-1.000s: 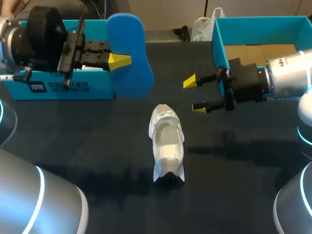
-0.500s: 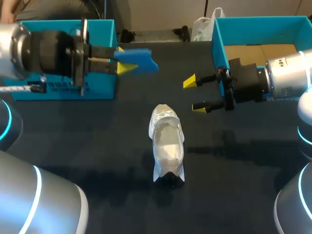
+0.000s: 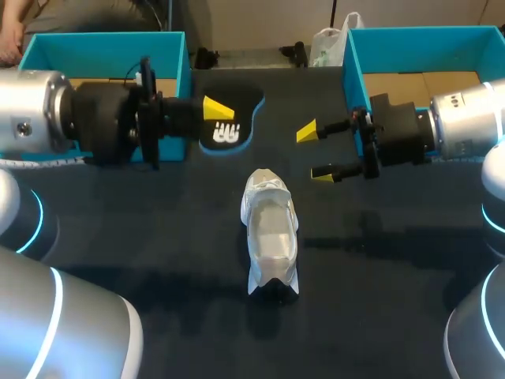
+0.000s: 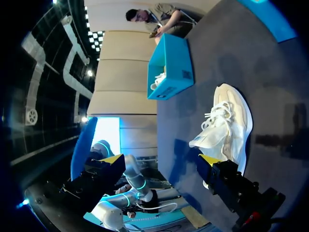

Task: Take the shoe out of the shoebox, open the shoe tongue, remove and reinsert the insole, then place the shoe into the shoebox

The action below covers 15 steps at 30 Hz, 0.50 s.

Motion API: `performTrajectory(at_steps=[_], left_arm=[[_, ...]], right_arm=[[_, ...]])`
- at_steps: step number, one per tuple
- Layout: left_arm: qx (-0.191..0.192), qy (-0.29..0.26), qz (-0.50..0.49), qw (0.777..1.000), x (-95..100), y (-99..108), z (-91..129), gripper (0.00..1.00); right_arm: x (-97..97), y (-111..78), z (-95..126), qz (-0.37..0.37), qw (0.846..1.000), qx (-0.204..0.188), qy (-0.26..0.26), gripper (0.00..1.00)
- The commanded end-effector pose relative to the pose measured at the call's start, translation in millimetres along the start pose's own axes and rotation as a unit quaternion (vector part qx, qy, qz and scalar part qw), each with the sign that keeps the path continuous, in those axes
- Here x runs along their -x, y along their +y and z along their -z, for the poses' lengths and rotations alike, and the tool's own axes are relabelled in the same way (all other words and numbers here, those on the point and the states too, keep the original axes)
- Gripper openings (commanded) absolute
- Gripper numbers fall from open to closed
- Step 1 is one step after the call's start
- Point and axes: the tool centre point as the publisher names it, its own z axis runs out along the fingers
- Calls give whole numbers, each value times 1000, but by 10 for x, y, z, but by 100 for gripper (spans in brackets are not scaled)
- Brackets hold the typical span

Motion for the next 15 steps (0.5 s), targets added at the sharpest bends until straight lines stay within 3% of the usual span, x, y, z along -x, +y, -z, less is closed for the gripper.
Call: performTrajectory(at_steps=[1, 2, 8, 15], left_arm=[[-8, -2, -162, 987, -196, 169, -2, 0], [-20, -5, -153, 988, -239, 219, -3, 0], [-13, -3, -182, 983, -494, 578, -80, 0], [-13, -3, -182, 983, -494, 578, -80, 0]], right_arm=[[-4, -2, -21, 0, 1000, 1, -1, 100], [-4, -2, -21, 0, 1000, 1, -1, 100], [-4, -2, -21, 0, 1000, 1, -1, 100], [-4, -2, -21, 0, 1000, 1, -1, 100]])
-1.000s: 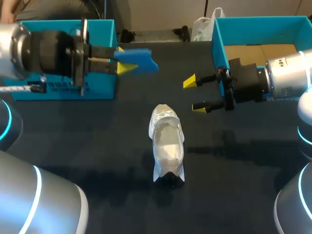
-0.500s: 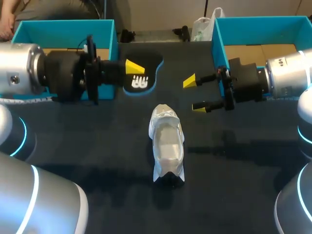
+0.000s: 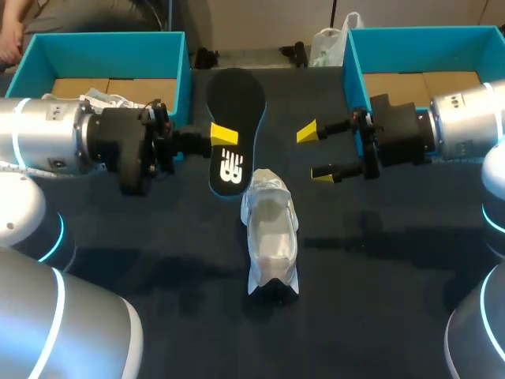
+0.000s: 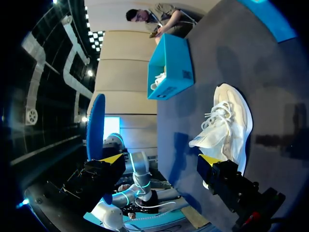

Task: Take the shoe out of the shoebox, open the shoe tongue, remove and reinsert the insole, then place the shoe into the shoebox

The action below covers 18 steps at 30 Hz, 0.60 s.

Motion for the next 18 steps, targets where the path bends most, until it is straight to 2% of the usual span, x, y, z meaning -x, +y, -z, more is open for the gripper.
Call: performTrajectory(at_steps=[1, 5, 8, 12, 18], left_arm=[[-6, 3, 0, 1000, 23, 64, -33, 0], [-6, 3, 0, 1000, 23, 64, -33, 0], [18, 15, -11, 1000, -186, 126, -90, 0], [32, 29, 0, 999, -431, 199, -131, 0], [35, 34, -7, 999, -652, 235, -180, 0]], right_arm=[[-6, 2, -23, -1, 1000, 1, -2, 100], [-6, 2, -23, -1, 1000, 1, -2, 100], [-6, 2, -23, -1, 1000, 1, -2, 100], [-6, 2, -23, -1, 1000, 1, -2, 100], [-6, 2, -23, -1, 1000, 1, -2, 100]])
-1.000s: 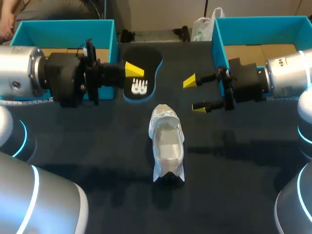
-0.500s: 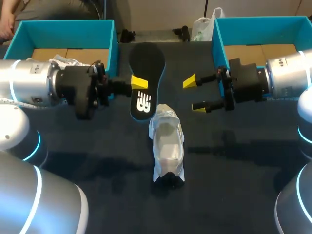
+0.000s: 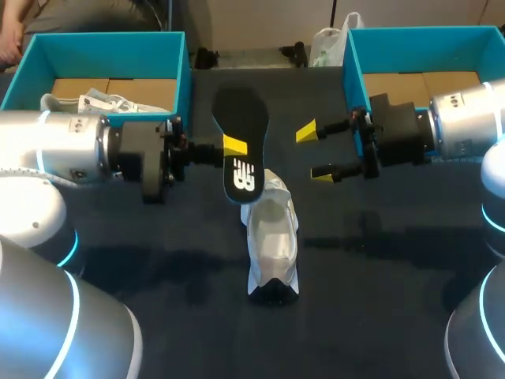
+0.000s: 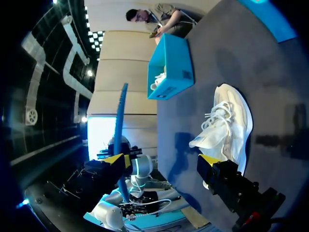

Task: Take the shoe out of the shoebox, open the shoe tongue, remove and reinsert the insole, then place the shoe into the shoebox

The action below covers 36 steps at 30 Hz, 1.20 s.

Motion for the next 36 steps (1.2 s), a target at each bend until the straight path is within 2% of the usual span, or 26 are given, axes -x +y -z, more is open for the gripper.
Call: performTrajectory(at_steps=[1, 7, 14, 22, 28, 36], left_arm=[[-1, -3, -14, 1000, -131, 18, -82, 0], [7, -5, -32, 999, -288, 13, -109, 0], [11, -1, -31, 999, -380, 10, -157, 0], [19, 5, -33, 999, -439, 8, -232, 0], [23, 0, -43, 999, -463, -8, -265, 0], [32, 4, -45, 998, -503, 15, -315, 0]], right_arm=[[-3, -2, -13, -1, 1000, 1, -1, 100], [-3, -2, -13, -1, 1000, 1, -1, 100], [-24, 34, -91, 10, 1000, 2, -4, 100], [-74, 80, -235, 40, 999, -13, 15, 100], [-75, 67, -260, 42, 999, -16, 17, 100], [-148, 143, -319, 56, 998, -26, 20, 100]])
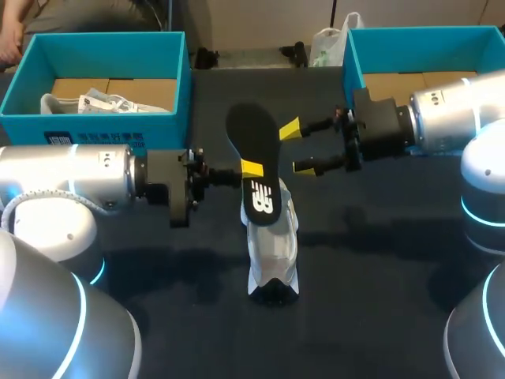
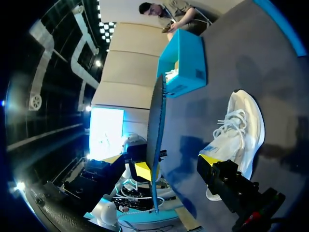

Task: Take the shoe out of the shoebox, open the shoe tongue, remove and reinsert the insole, then place the shoe into the shoebox

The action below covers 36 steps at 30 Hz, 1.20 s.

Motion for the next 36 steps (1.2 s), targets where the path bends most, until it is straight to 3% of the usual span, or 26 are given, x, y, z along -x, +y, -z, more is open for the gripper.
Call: performTrajectory(at_steps=[1, 16, 25, 29, 36], left_arm=[[5, 1, -1, 1000, -8, 0, -59, 0], [8, 0, -4, 1000, -6, 27, -95, 0], [8, 0, -4, 1000, -6, 27, -95, 0], [8, 0, -4, 1000, -6, 27, -95, 0], [8, 0, -4, 1000, -6, 27, -95, 0]], right_arm=[[-18, 76, -67, 1, 1000, -6, 0, 100], [48, 111, -175, -8, 1000, -18, 15, 99], [12, 132, -216, -21, 999, -21, 23, 62], [3, 118, -253, -25, 999, -23, 28, 50], [21, 94, -325, -27, 999, -24, 41, 46]])
